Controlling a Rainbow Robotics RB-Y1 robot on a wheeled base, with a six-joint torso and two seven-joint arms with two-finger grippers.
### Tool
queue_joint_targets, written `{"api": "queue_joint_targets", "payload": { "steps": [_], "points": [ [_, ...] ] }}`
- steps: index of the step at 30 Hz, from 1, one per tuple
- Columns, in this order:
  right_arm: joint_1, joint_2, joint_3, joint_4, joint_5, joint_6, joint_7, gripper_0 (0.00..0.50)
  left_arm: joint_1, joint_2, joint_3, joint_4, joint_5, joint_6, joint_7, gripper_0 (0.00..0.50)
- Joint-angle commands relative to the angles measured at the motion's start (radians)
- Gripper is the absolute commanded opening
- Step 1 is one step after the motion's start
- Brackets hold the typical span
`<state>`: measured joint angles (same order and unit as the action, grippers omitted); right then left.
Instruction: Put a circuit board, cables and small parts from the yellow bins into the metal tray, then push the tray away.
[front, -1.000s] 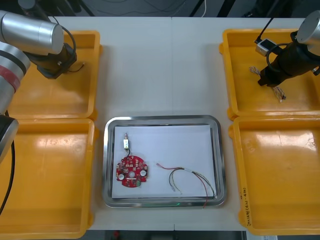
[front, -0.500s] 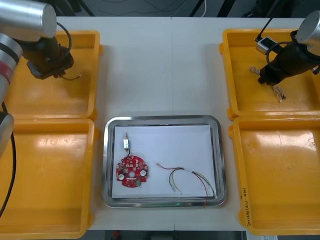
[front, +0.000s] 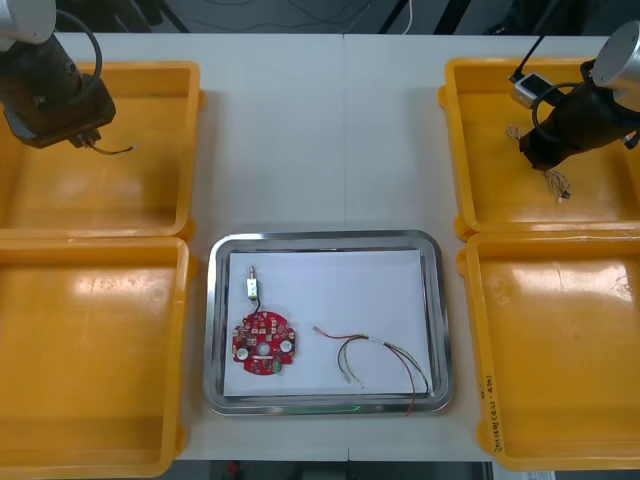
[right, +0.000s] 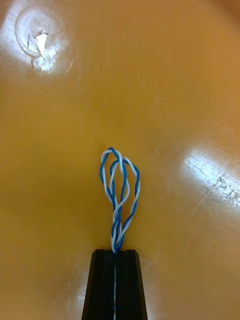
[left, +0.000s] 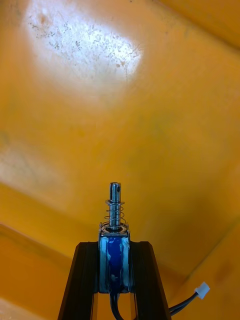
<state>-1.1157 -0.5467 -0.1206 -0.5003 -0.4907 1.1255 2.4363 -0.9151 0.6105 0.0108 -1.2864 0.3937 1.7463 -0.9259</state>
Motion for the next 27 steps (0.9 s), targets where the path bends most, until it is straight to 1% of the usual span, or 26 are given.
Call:
{"api": "queue_joint_targets", "payload": {
  "steps": [1,3,6,9,14,18,20,21,23,24,25,27],
  "points": [
    [-0.015,0.007,-0.014,-0.096,0.014,0.054,-0.003,0.0,0.052,0.061,0.028,-0.12,0.025,0.062,-0.063,0.0],
    [-0.015,-0.001,-0.016,-0.156,0.024,0.115,-0.01,0.0,0.068,0.064,0.029,-0.169,0.037,0.093,-0.063,0.0],
    [-0.015,-0.012,-0.039,-0.259,0.073,0.232,-0.025,0.0,0.098,0.071,0.031,-0.246,0.063,0.136,-0.059,0.0],
    [-0.015,-0.013,-0.08,-0.331,0.107,0.336,-0.034,0.0,0.13,0.071,0.031,-0.327,0.091,0.164,-0.05,0.0],
    [-0.015,-0.029,-0.136,-0.402,0.109,0.462,-0.048,0.0,0.174,0.071,0.029,-0.438,0.129,0.174,-0.036,0.0],
    [-0.009,-0.047,-0.143,-0.483,0.109,0.577,-0.056,0.0,0.213,0.068,0.029,-0.531,0.169,0.174,-0.021,0.0],
    [0.008,-0.055,-0.146,-0.552,0.109,0.648,-0.063,0.0,0.234,0.064,0.029,-0.579,0.189,0.174,-0.014,0.0],
    [0.013,-0.058,-0.146,-0.574,0.107,0.666,-0.066,0.0,0.239,0.064,0.028,-0.588,0.197,0.174,-0.013,0.0],
    [0.047,-0.064,-0.149,-0.664,0.103,0.738,-0.077,0.0,0.256,0.063,0.026,-0.626,0.218,0.174,-0.005,0.0],
    [0.054,-0.067,-0.149,-0.684,0.101,0.754,-0.08,0.0,0.259,0.063,0.023,-0.637,0.221,0.174,-0.004,0.0],
    [0.074,-0.07,-0.149,-0.735,0.095,0.789,-0.088,0.0,0.265,0.06,0.015,-0.656,0.225,0.174,-0.001,0.0],
    [0.102,-0.075,-0.149,-0.801,0.083,0.794,-0.118,0.0,0.271,0.058,0.003,-0.676,0.226,0.174,0.004,0.0]
  ]
}}
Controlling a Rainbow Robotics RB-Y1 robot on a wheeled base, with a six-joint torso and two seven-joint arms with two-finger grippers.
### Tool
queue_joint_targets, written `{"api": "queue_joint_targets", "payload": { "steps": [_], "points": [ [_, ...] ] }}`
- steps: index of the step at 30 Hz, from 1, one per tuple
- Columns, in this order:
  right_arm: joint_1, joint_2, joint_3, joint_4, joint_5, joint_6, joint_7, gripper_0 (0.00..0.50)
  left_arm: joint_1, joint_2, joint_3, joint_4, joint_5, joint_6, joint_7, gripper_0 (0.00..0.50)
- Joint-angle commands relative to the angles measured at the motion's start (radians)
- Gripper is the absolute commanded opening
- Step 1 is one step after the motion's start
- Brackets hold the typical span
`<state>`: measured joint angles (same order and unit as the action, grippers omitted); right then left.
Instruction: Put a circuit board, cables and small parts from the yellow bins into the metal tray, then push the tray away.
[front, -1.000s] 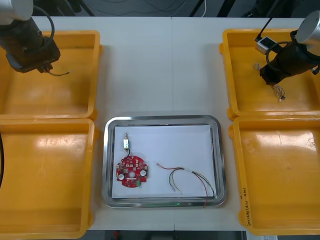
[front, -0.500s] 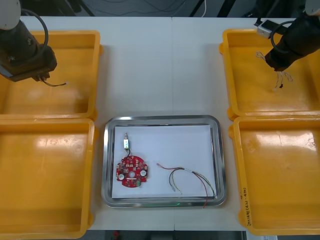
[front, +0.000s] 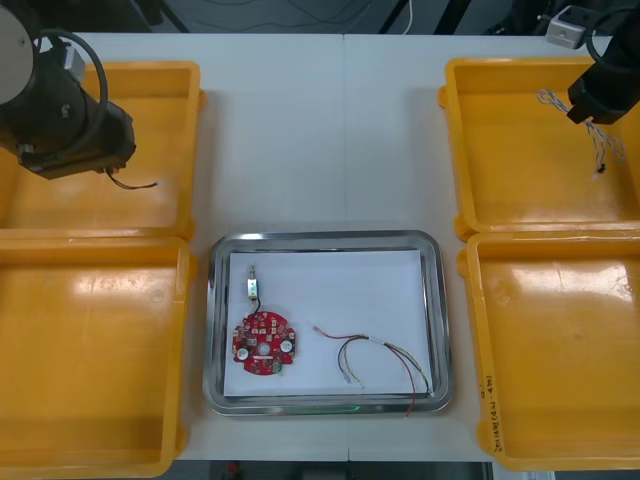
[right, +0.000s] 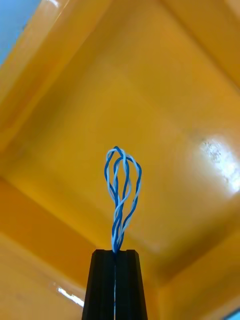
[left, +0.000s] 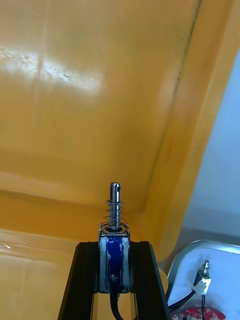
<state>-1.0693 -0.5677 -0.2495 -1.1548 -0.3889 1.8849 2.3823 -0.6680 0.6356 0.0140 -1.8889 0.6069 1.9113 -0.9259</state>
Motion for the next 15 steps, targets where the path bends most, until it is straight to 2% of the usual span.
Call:
{"api": "queue_joint_targets", "payload": {
  "steps": [1,7,15],
  "points": [
    [0.074,-0.055,-0.02,-0.195,-0.031,0.035,-0.087,0.0,0.027,0.03,-0.009,-0.085,0.014,0.009,0.006,0.0],
    [0.163,-0.064,-0.013,-0.402,-0.113,0.035,-0.186,0.0,0.027,0.006,-0.025,-0.119,0.021,0.009,0.01,0.0],
    [0.261,-0.066,0.085,-0.654,-0.197,0.035,-0.221,0.0,0.028,0.0,-0.034,-0.139,0.045,0.009,0.01,0.0]
  ]
}}
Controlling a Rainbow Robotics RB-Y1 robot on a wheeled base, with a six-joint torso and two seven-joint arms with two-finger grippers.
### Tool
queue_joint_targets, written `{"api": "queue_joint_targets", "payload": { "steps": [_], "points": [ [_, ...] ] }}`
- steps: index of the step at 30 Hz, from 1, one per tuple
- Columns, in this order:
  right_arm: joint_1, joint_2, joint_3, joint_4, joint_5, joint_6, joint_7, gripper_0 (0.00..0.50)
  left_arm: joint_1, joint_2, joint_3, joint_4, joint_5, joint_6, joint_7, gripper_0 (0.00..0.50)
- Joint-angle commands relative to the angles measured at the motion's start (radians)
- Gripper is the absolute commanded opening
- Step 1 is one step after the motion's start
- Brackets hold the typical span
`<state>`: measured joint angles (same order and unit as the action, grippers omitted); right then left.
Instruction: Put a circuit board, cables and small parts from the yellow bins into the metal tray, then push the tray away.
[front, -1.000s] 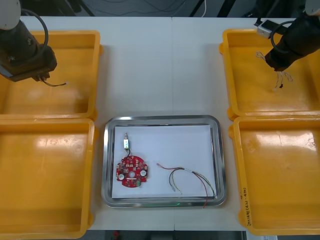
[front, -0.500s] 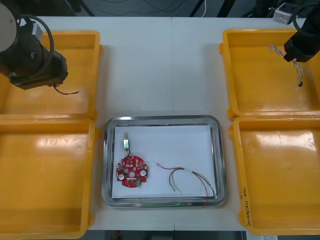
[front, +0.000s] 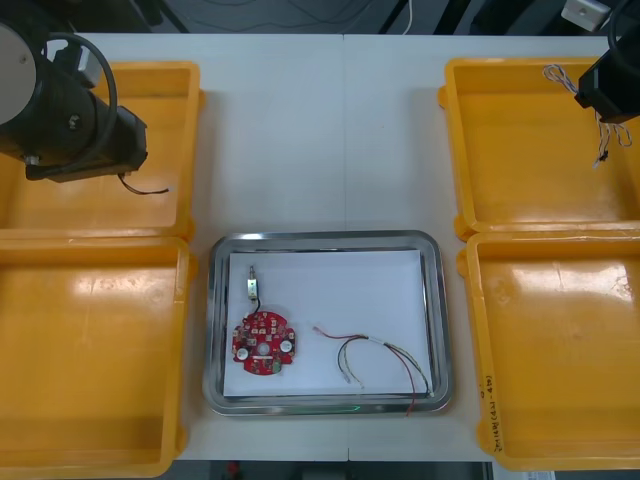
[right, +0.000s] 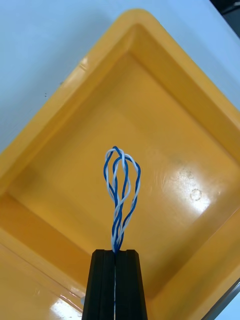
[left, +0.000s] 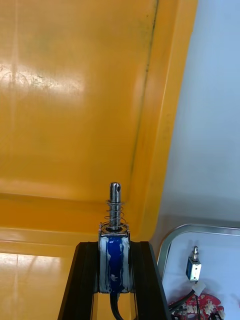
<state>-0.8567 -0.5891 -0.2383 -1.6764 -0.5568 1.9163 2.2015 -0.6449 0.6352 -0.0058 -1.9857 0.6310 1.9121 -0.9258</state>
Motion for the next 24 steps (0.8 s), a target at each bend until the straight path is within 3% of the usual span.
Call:
{"api": "queue_joint_targets", "payload": {
  "steps": [1,7,16,24],
  "points": [
    [0.059,-0.046,0.096,-0.161,-0.046,0.004,-0.051,0.0,0.005,0.0,-0.014,-0.042,0.023,0.008,0.009,0.0],
    [0.073,-0.046,0.191,-0.253,-0.164,0.004,-0.152,0.0,0.005,0.001,-0.013,-0.042,0.024,0.008,0.012,0.0],
    [0.073,-0.034,0.347,-0.332,-0.296,0.004,-0.175,0.0,0.011,0.001,-0.013,-0.042,0.023,0.008,0.012,0.0],
    [0.07,0.023,0.534,-0.404,-0.262,0.004,-0.195,0.0,0.011,0.001,-0.013,-0.042,0.023,0.008,0.007,0.0]
  ]
}}
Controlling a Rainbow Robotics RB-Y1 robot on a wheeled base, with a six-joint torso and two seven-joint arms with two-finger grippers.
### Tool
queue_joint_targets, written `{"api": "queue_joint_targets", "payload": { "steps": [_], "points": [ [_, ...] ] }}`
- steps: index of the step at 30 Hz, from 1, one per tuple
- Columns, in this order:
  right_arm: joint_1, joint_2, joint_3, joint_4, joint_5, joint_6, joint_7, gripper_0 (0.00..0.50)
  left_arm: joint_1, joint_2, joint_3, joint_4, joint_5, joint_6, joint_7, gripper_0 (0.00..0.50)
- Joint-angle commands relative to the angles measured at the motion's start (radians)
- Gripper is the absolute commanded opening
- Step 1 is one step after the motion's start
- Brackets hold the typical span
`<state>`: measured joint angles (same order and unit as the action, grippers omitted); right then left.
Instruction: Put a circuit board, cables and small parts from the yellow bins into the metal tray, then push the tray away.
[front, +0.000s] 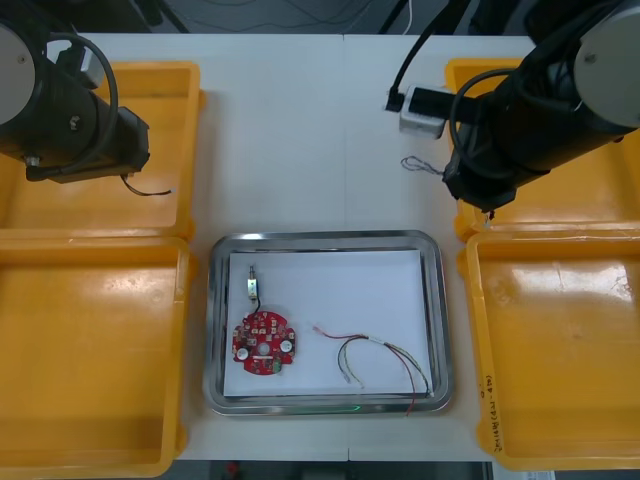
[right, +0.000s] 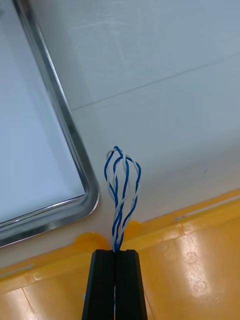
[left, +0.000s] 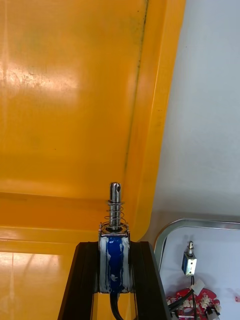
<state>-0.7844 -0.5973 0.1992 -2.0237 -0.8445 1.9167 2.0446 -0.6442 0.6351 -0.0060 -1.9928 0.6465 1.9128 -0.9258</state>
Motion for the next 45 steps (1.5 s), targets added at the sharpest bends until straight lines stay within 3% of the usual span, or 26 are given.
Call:
{"api": "queue_joint_targets", "payload": {
  "steps": [1,7,11,16,22,37,45],
  "points": [
    [-0.004,0.048,0.121,-0.056,0.031,0.003,-0.044,0.0,0.012,0.0,-0.012,-0.035,0.007,0.007,0.007,0.0],
    [-0.004,0.132,0.229,-0.044,0.088,0.003,-0.058,0.0,0.012,0.0,-0.012,-0.035,0.009,0.007,0.007,0.0],
    [-0.004,0.157,0.324,-0.013,0.096,0.003,-0.06,0.0,0.012,0.002,-0.012,-0.035,0.009,0.007,0.007,0.0],
    [0.001,0.159,0.417,0.016,0.099,0.003,-0.061,0.0,0.012,0.002,-0.012,-0.035,0.009,0.007,0.007,0.0],
    [0.033,0.157,0.483,0.016,0.163,-0.038,-0.063,0.0,0.012,0.0,-0.012,-0.035,0.009,0.007,0.008,0.0],
    [0.096,0.159,0.56,0.137,0.291,-0.274,-0.06,0.0,0.012,0.0,-0.011,-0.035,0.009,0.007,0.01,0.0],
    [0.111,0.152,0.58,0.149,0.297,-0.303,-0.07,0.0,0.012,0.0,-0.009,-0.035,0.01,0.007,0.012,0.0]
  ]
}}
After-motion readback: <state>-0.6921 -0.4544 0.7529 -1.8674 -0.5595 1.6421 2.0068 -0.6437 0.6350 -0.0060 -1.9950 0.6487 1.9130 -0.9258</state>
